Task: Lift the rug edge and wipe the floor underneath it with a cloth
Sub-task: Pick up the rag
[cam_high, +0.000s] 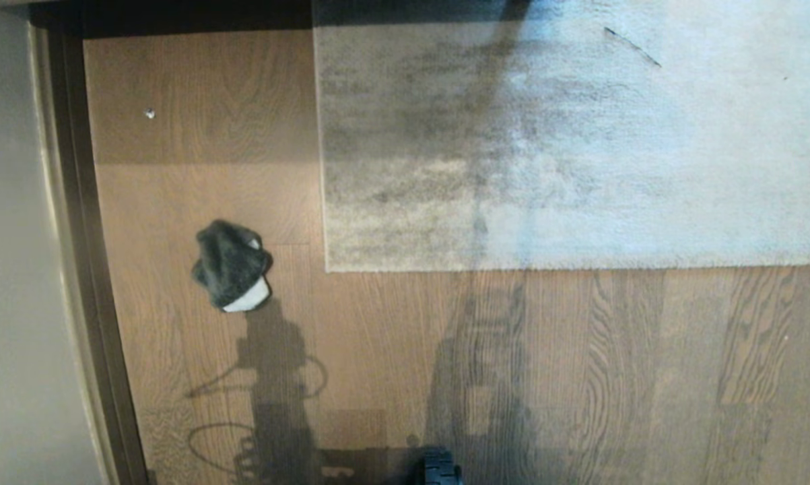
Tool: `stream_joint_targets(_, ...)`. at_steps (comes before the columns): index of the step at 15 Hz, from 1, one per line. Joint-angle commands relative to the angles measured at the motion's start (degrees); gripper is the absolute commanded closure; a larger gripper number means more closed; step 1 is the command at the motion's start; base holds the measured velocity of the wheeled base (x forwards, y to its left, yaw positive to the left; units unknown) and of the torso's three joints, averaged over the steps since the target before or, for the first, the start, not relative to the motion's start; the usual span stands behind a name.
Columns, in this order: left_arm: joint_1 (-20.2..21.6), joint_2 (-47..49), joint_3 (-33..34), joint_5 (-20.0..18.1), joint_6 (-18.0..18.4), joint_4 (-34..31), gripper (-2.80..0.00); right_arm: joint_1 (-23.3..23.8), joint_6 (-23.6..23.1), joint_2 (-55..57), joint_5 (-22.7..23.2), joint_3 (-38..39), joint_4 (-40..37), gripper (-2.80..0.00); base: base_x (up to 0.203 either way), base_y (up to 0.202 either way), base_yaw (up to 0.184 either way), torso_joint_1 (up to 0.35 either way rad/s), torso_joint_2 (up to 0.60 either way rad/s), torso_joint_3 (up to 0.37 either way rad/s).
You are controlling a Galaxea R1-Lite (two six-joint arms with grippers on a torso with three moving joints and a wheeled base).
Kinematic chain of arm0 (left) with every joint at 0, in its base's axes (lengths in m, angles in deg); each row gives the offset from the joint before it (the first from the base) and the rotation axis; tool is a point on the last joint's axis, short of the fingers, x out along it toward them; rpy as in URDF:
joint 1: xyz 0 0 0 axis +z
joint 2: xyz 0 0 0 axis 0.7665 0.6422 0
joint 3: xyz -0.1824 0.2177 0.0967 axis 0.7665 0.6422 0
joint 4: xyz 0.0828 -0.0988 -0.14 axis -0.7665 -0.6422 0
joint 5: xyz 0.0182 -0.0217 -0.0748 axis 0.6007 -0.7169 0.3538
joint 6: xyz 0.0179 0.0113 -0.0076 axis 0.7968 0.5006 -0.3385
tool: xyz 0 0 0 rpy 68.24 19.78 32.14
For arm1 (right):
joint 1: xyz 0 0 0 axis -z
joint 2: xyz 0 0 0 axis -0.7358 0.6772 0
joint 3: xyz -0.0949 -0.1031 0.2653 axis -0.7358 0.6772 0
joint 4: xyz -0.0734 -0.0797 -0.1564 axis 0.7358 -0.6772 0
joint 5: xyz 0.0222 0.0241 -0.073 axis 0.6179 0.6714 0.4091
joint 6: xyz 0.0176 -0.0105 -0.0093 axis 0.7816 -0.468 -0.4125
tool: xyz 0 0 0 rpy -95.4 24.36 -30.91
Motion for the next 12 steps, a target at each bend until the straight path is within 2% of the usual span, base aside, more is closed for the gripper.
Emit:
stream_joint_targets(1,0.0,0.0,0.1,0.1,0.0,0.1,0.00,0.0,0.0,0.0,0.0,0.0,0.0,0.00,0.000,0.000,0.000,0.002,0.00,-0.189)
stream_joint_targets(6,0.0,0.0,0.0,0.1,-0.2,0.0,0.00,0.0,0.0,0.0,0.0,0.0,0.0,0.00,0.000,0.000,0.000,0.000,0.00,-0.188)
stream_joint_targets(12,0.0,0.0,0.0,0.1,-0.2,0.0,0.00,0.0,0.0,0.0,0.0,0.0,0.0,0.00,0.000,0.000,0.000,0.000,0.00,-0.028)
